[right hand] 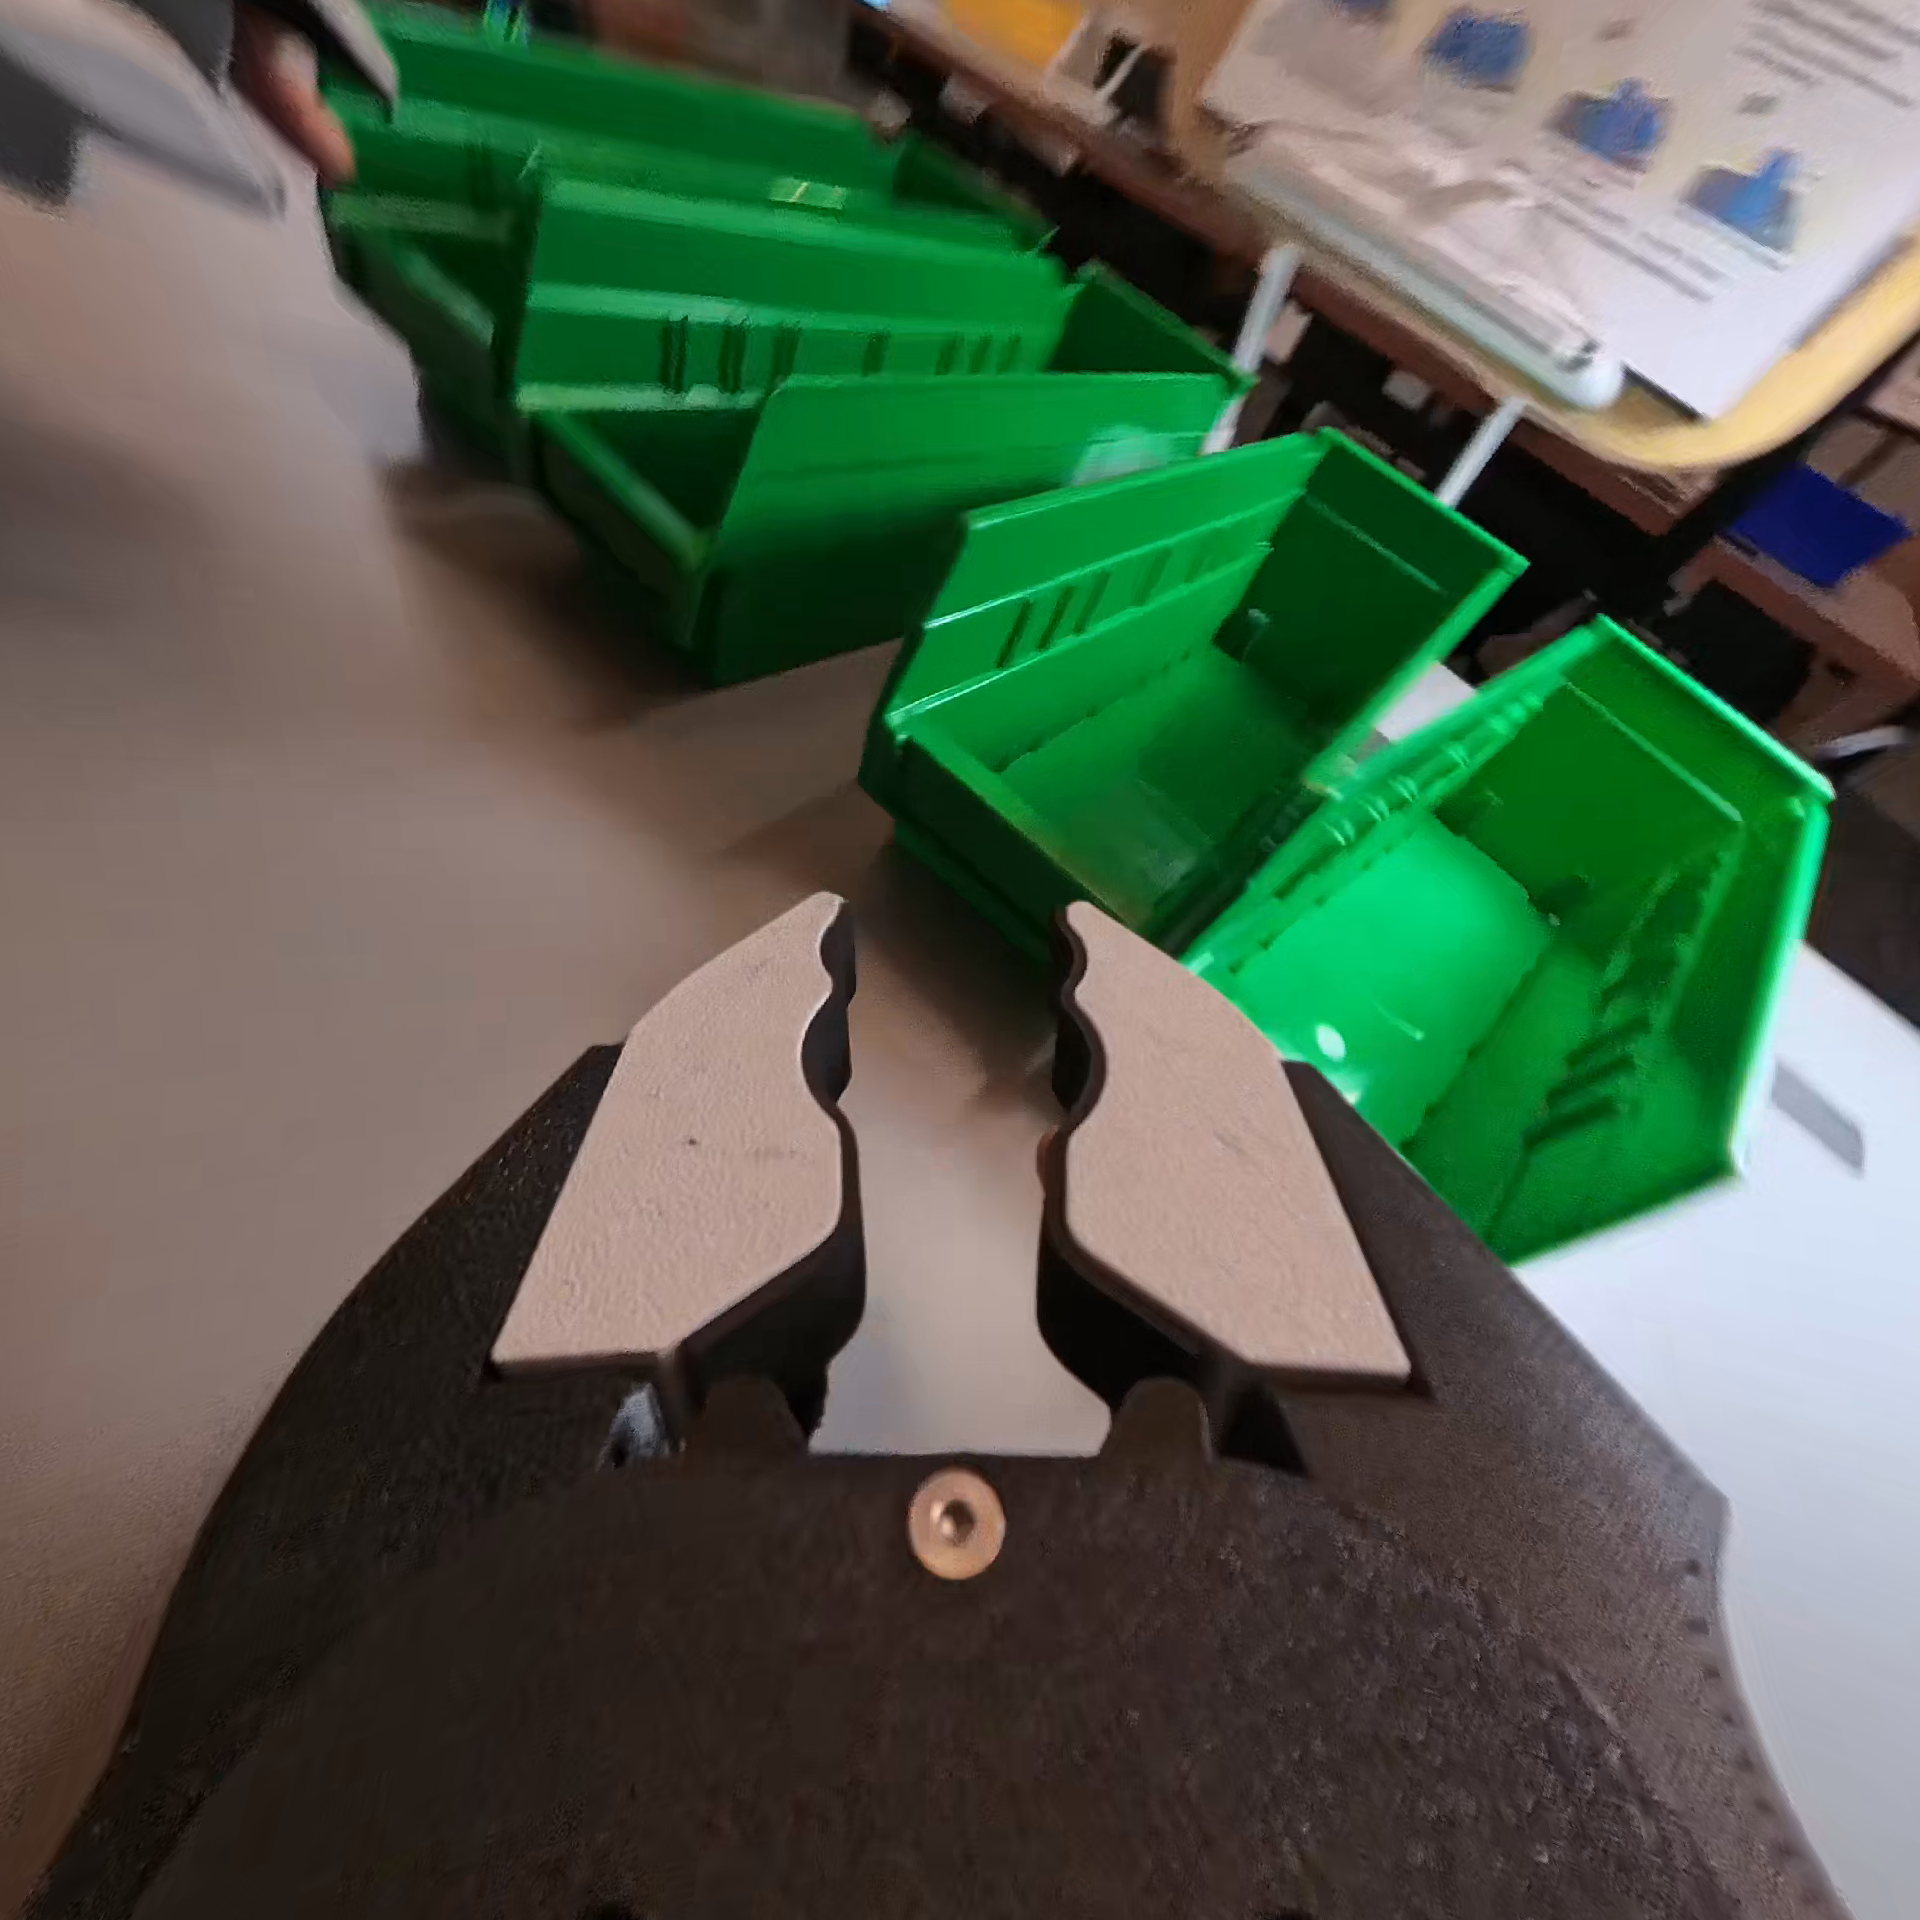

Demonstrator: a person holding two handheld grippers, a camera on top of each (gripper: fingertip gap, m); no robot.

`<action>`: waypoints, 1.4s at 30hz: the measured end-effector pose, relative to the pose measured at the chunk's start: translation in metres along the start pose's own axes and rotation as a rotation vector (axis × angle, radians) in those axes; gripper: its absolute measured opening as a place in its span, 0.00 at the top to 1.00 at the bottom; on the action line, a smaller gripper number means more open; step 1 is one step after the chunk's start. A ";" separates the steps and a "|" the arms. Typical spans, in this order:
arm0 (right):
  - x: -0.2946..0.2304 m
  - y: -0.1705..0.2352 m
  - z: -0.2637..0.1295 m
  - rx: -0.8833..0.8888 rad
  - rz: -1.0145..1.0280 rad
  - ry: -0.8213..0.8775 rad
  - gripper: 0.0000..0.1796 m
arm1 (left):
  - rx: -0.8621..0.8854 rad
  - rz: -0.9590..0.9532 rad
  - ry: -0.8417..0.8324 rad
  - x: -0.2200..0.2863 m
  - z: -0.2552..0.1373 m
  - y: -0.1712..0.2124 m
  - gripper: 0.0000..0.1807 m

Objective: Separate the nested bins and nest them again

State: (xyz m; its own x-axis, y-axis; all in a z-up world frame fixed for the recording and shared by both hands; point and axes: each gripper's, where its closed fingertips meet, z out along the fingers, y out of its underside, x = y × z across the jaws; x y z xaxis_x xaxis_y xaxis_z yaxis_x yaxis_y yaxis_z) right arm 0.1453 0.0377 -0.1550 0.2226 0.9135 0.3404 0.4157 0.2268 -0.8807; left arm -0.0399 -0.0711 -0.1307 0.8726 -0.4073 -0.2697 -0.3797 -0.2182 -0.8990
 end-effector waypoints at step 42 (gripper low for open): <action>-0.014 -0.051 0.059 -0.023 -0.236 -0.109 0.73 | 0.030 -0.294 -0.049 -0.035 -0.019 0.055 0.75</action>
State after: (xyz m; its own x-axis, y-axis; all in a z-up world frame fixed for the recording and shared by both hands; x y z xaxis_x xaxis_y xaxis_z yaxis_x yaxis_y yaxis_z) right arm 0.0683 0.0329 -0.1343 0.0213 0.8676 0.4969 0.4649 0.4314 -0.7731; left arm -0.0975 -0.0862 -0.1644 0.9580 -0.2866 -0.0117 -0.0996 -0.2941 -0.9506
